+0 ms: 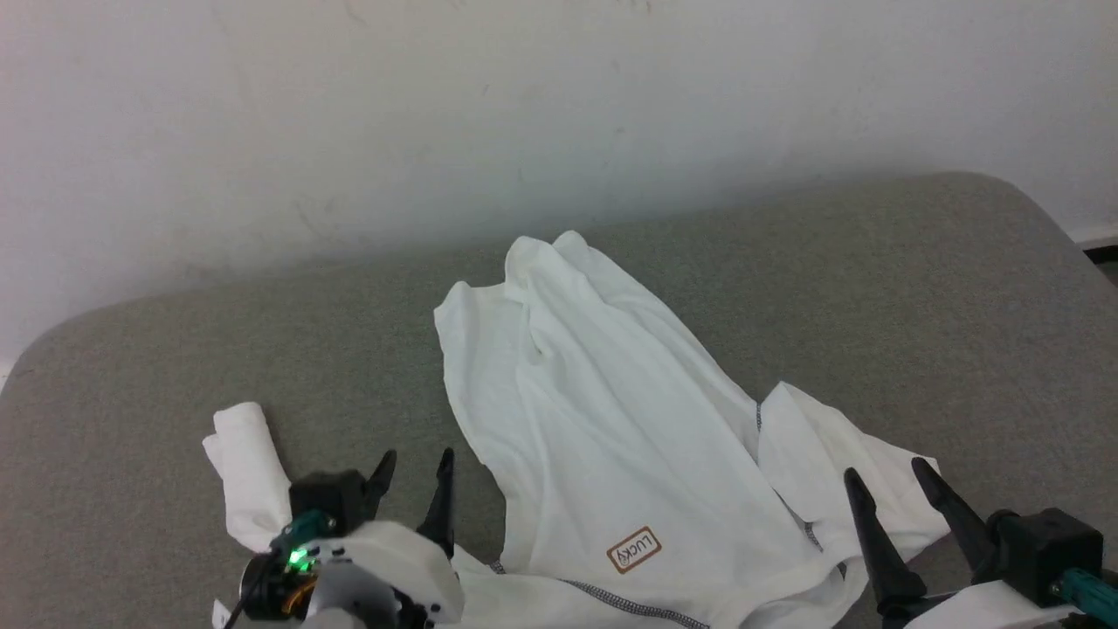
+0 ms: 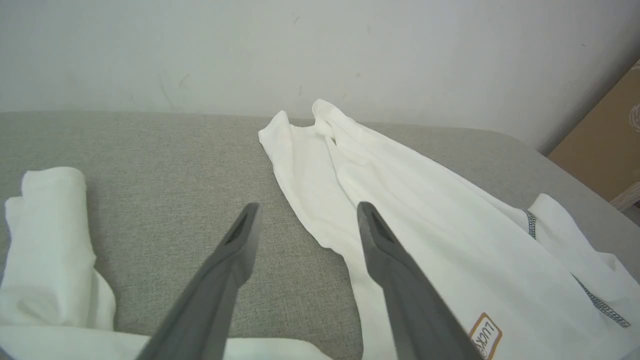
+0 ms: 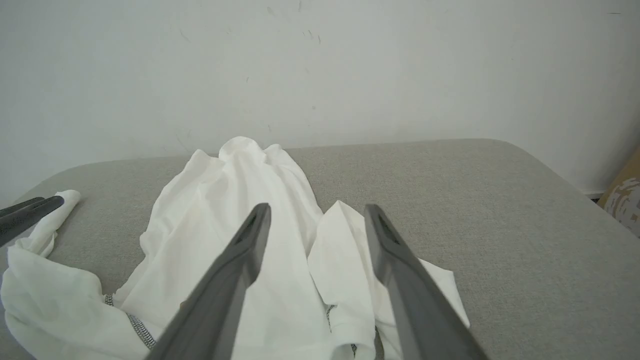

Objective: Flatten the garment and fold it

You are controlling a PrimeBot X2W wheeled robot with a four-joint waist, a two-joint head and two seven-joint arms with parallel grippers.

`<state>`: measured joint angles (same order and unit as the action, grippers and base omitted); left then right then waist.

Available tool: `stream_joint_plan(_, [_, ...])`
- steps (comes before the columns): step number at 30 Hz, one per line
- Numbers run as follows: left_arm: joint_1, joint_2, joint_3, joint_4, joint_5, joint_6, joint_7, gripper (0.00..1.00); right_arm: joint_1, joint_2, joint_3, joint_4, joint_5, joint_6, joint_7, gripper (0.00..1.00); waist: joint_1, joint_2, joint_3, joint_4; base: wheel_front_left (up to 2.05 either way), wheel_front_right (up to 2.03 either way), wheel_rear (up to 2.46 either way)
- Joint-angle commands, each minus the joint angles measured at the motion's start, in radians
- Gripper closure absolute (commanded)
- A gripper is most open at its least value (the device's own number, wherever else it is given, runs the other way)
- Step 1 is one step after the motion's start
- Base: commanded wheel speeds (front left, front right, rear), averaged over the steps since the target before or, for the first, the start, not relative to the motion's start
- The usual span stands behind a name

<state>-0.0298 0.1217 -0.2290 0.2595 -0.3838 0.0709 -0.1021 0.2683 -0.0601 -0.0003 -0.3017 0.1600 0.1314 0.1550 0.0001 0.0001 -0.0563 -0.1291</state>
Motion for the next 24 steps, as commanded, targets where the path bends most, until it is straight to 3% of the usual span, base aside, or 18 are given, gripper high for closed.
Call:
stream_joint_plan(1, [-0.06,0.001,-0.011,0.032,0.0,-0.014,0.021,0.0,-0.005,0.001,0.008,-0.005,0.006,-0.001,-0.002,0.0,-0.0001,-0.0001,0.029,-0.027,0.0,0.0,0.0])
stream_joint_plan(8, [-0.302,-0.007,-0.072,0.298,-0.016,-0.107,0.173,0.0,-0.04,-0.007,0.039,0.0,0.01,-0.001,0.001,0.0,-0.0001,-0.0001,0.078,-0.074,0.0,0.0,0.0])
stream_joint_plan(14, [-0.434,0.007,-0.114,0.554,-0.056,-0.169,0.423,0.0,-0.066,-0.009,0.054,0.012,0.011,-0.001,-0.006,0.0,-0.0001,-0.0001,0.107,-0.117,0.0,0.0,0.0])
stream_joint_plan(15, [-0.447,0.01,-0.124,0.583,-0.064,-0.178,0.464,0.07,-0.066,-0.009,0.053,0.015,0.011,-0.001,-0.008,0.0,-0.0001,-0.0001,0.108,-0.122,0.0,0.0,0.0])
stream_joint_plan(16, [-0.456,0.013,-0.133,0.61,-0.074,-0.185,0.505,0.57,-0.065,-0.008,0.052,0.019,0.01,-0.001,-0.009,0.0,-0.0001,-0.0001,0.107,-0.127,0.0,0.0,0.0])
stream_joint_plan(18, [-0.466,0.021,-0.159,0.649,-0.086,-0.194,0.578,1.0,-0.064,-0.007,0.053,0.026,0.01,-0.001,-0.013,0.0,-0.0001,-0.0001,0.102,-0.134,0.0,0.0,0.0])
stream_joint_plan(21, [-0.472,0.029,-0.185,0.671,-0.119,-0.2,0.635,1.0,-0.06,-0.005,0.051,0.033,0.013,-0.001,-0.017,0.0,-0.0001,-0.0001,0.09,-0.139,0.0,0.0,0.0])
stream_joint_plan(24, [-0.481,0.05,-0.194,0.654,-0.14,-0.201,0.597,1.0,-0.055,-0.003,0.046,0.039,0.019,-0.001,-0.018,0.0,-0.0001,-0.0001,0.073,-0.137,0.0,0.0,0.0])
